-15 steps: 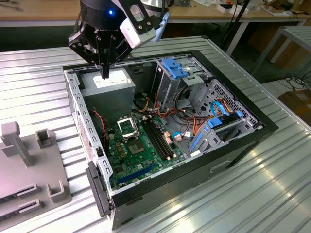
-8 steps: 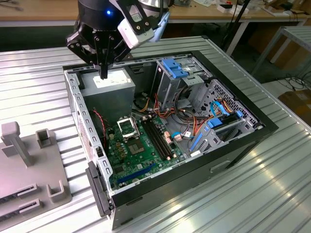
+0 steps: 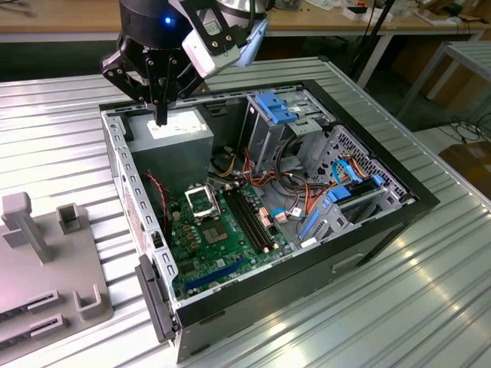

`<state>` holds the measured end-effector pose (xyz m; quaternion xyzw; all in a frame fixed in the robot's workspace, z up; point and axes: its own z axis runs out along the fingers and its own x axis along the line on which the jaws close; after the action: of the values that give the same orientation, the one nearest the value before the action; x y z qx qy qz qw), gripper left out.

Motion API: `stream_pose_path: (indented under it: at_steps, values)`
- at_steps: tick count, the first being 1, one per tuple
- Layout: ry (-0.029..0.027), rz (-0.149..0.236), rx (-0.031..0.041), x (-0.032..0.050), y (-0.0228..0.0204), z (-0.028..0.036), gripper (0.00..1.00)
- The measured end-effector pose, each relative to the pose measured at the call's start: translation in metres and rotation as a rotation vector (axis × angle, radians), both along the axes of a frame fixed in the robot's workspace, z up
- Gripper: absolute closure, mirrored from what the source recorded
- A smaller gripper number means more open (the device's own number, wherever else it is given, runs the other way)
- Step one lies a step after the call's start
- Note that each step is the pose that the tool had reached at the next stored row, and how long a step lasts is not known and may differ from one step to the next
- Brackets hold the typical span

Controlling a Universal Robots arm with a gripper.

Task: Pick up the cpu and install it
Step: 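Reach for the cpu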

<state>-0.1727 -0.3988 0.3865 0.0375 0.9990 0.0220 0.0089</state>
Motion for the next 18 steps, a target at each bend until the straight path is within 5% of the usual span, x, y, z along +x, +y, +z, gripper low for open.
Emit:
stream_pose_path:
  at_steps: [18]
  values:
    - [0.0011, 0.000, -0.0001, -0.0088, 0.0000, -0.0008, 0.89]
